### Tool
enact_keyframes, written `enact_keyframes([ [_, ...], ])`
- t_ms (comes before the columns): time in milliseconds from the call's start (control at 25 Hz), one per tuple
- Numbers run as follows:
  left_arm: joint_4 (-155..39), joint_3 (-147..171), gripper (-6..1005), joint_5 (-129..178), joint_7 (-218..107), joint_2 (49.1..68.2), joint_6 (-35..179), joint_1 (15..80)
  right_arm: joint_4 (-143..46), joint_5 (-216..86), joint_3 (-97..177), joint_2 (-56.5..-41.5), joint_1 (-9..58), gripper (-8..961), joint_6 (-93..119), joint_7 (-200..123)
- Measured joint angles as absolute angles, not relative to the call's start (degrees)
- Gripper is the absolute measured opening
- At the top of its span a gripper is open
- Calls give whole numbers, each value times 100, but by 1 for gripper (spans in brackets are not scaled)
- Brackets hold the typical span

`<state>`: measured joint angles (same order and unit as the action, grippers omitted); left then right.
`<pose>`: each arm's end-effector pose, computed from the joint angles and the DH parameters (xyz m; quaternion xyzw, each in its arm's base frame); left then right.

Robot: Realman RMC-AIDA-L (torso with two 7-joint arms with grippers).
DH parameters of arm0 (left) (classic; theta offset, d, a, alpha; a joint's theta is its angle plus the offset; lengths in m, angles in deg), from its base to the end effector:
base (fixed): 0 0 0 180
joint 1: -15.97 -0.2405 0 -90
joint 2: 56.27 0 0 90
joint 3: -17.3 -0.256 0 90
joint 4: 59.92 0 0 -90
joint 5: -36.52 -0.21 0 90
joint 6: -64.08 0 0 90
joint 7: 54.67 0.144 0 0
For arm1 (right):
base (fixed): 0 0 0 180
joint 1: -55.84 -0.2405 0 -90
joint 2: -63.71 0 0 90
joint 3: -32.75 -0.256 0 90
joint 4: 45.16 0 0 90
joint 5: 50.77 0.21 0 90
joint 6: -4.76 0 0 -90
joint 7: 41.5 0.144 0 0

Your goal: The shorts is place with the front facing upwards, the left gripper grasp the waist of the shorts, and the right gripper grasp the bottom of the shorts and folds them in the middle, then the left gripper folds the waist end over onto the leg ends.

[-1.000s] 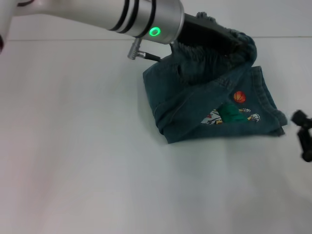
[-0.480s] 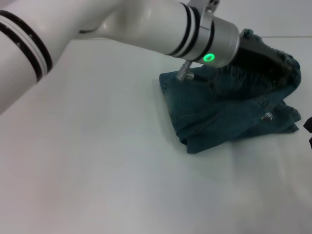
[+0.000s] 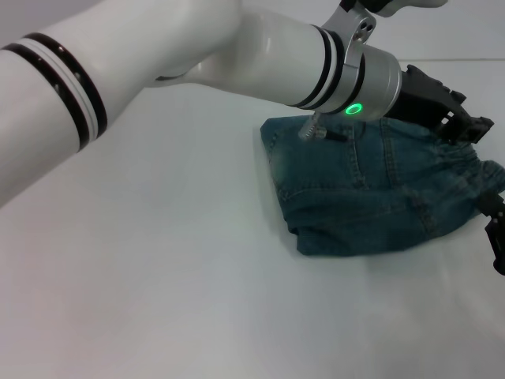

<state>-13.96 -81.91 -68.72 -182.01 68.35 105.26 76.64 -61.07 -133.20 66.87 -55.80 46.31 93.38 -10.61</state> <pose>0.0042 0.3889 -0.1430 -0.9751 -0.1378 -0.1229 0.1233 0.3567 0.2233 0.0015 -0.8134 0.1707 0.3256 0.4509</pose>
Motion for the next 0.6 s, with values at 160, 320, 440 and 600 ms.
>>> enact_keyframes([
  [160,-1297,-8150,472,-6862,-18040,6836,10515,7502,-6113,-13321,6701,-5574,4582,1,9312,-986],
  [320,-708,-7998,666,-6632,-17440,6814,10704,6755,-6226,-13322,6703,-5561,4559,1,9313,-779],
  [440,-133,-7646,761,-6218,-16700,6808,11189,5875,-6466,-13339,6703,-5555,4566,0,9330,-456],
  [600,90,-7056,860,-5524,-15625,6809,12000,4747,-6928,-13673,6692,-5549,4552,30,9343,109],
])
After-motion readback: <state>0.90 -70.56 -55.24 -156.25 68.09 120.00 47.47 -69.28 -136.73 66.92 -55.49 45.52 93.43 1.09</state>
